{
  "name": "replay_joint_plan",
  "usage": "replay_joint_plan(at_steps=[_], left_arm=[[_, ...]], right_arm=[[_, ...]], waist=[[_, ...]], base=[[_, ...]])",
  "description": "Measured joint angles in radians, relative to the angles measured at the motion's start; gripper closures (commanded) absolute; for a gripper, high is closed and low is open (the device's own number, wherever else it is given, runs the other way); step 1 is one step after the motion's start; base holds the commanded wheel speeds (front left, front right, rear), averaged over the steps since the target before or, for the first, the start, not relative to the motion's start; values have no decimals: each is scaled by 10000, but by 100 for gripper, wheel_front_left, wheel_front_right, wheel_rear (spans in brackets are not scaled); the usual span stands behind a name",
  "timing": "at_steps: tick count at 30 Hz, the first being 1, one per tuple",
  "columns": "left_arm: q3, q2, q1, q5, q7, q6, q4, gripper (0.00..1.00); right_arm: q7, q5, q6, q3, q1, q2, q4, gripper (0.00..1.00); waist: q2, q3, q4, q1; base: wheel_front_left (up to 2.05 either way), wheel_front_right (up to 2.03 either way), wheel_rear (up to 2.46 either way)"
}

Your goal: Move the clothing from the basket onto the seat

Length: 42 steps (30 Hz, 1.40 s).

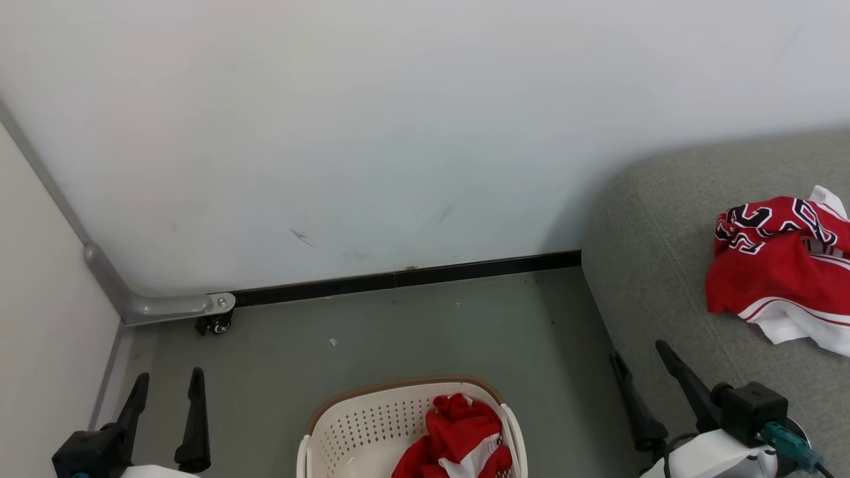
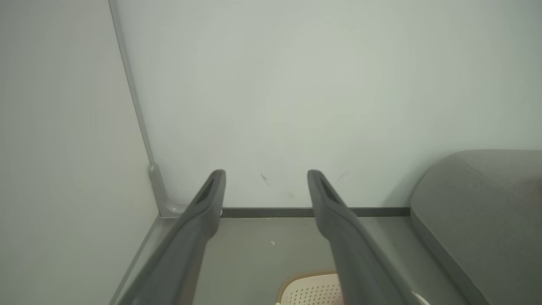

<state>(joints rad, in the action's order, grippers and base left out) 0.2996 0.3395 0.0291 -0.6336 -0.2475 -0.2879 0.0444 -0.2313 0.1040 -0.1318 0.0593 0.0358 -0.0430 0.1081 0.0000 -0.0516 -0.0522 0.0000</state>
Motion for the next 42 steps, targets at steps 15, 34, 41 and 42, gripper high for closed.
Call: replay_joint_plan(at_steps=[15, 34, 41, 42], left_arm=[[107, 86, 1, 13, 176, -12, -224, 0], [780, 188, -564, 222, 803, 148, -207, 0], [1239, 113, -1273, 481, 1072, 420, -201, 0], [1304, 90, -1389, 502, 1141, 454, -196, 0]], right_arm=[[151, 19, 0, -48, 59, 2, -430, 0], [293, -33, 0, -247, -41, 6, -1081, 0], [307, -31, 0, -291, -335, 8, -1373, 0], [307, -31, 0, -293, -406, 6, -1402, 0]], waist=[[0, 234, -10, 0], [0, 1011, -66, 0], [0, 1496, -122, 0], [0, 1576, -132, 0]], base=[[0, 0, 0], [0, 0, 0], [0, 0, 0], [0, 0, 0]])
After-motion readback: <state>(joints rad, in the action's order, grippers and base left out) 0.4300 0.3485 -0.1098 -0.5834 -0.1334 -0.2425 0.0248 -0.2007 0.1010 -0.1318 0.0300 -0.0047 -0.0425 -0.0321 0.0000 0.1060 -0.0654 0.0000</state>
